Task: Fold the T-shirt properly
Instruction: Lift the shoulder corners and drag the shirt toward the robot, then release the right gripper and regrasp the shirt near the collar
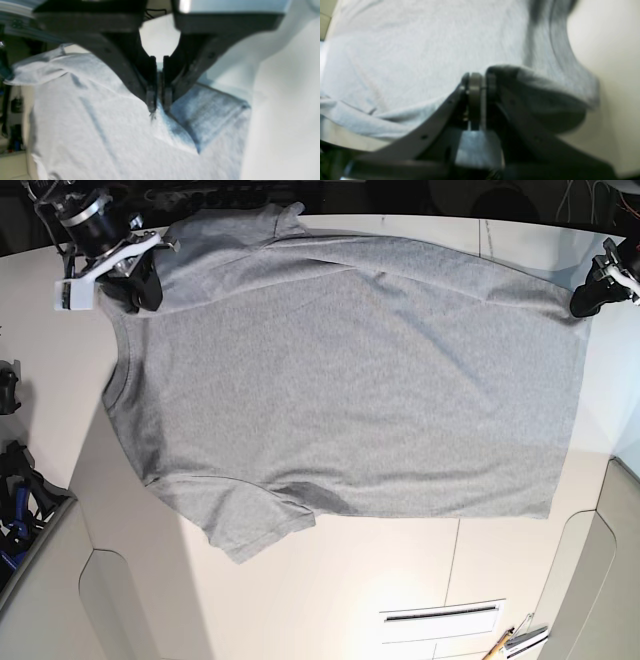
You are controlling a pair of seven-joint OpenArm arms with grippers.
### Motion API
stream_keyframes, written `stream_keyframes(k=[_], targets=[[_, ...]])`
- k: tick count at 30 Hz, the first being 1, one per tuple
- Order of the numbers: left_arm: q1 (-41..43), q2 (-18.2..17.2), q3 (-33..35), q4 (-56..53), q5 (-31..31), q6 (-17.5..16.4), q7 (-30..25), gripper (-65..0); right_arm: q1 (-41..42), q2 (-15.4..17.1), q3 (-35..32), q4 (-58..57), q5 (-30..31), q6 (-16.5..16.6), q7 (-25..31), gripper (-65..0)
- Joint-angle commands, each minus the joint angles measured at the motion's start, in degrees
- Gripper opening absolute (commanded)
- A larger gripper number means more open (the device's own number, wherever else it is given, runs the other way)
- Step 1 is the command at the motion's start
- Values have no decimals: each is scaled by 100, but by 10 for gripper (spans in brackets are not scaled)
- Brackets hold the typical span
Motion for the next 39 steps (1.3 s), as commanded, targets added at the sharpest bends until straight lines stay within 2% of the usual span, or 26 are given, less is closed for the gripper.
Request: stream_keyframes(k=[1,3,12,15,18,20,32,33,34,35,36,37,39], targets=[[-70,-129,-46,74,-20,-34,-166,-650,101,61,-39,52,-59,-48,149,-650],[-201,-149,-50,74,190,-34,-258,-650,310,59,-96,-48,-229,-199,173,-650],[-415,-192,-52,72,739,4,-774,-650,1198,61,-96,-1097,-358,-212,297,-650],[-413,-192,-52,72,1117,13,-1010,-650,1401,61,-96,-1373,-356,-210,302,-650],[-413,-192,-52,72,1427,459,-1368,-650,1504,59,-94,-1445,-361,-212,310,-650],[-413,-192,-52,72,1569,494,-1478,-650,1499,59,-96,-1445,-363,-212,391,-650],[-413,-192,-52,72,1563,442,-1429,-650,1547,57,-96,-1445,-466,-227,457,-650],[-413,-192,-52,72,1563,380,-1427,-595,1554,57,-96,-1445,-470,-225,448,-650],[-413,-195,-52,72,1563,280,-1427,-515,1565,55,-94,-1445,-468,-225,450,-573],[-413,-195,-52,74,1561,205,-1429,-445,1567,57,-96,-1445,-468,-227,450,-456],[-413,-195,-52,74,1563,188,-1429,-391,1567,55,-94,-1445,-463,-227,450,-361],[-413,-195,-52,74,1563,190,-1429,-363,1567,57,-94,-1440,-466,-227,452,-300],[-413,-197,-52,74,1563,190,-1434,-357,1580,57,-87,-1405,-463,-225,450,-286]])
